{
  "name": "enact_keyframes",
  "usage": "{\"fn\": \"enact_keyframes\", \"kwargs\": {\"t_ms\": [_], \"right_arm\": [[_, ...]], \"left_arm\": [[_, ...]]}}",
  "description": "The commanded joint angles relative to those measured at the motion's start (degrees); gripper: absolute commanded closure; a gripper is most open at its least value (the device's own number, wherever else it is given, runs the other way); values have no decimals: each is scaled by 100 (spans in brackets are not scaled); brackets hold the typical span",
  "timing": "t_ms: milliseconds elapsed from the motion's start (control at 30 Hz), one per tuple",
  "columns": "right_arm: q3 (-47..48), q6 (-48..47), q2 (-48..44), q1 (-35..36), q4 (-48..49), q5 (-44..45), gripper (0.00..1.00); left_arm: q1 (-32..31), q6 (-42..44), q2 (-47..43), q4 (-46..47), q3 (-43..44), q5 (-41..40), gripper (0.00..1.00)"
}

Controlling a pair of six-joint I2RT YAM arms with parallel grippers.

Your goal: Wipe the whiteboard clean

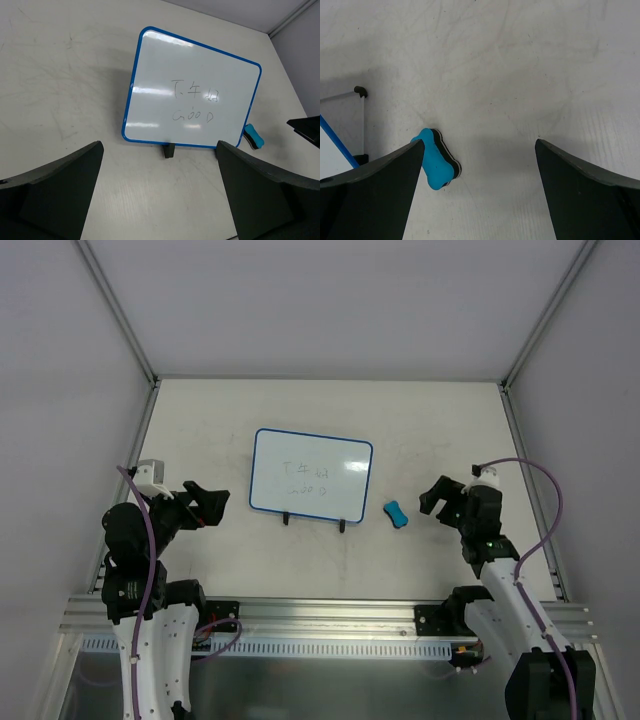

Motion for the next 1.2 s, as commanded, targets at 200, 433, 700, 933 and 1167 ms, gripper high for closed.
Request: {"fn": "enact_keyframes", "kwargs": {"t_ms": [200, 433, 700, 933, 1167], "right_arm": [[-59, -34, -262, 21, 214, -87, 1], [-15, -122, -182, 214, 276, -220, 1], [635, -359, 90, 1222, -769, 201, 1], [1144, -465, 722, 1937, -1368, 624, 12], [1610, -737, 1777, 2463, -1614, 1036, 14]], "left_arm": [[52, 88, 20, 124, 48, 149, 1], [52, 88, 11, 142, 57, 141, 1], [52, 88, -25, 142, 48, 149, 1], [52, 71, -42, 151, 40, 123, 1], [52, 79, -147, 151, 22, 123, 1]]}}
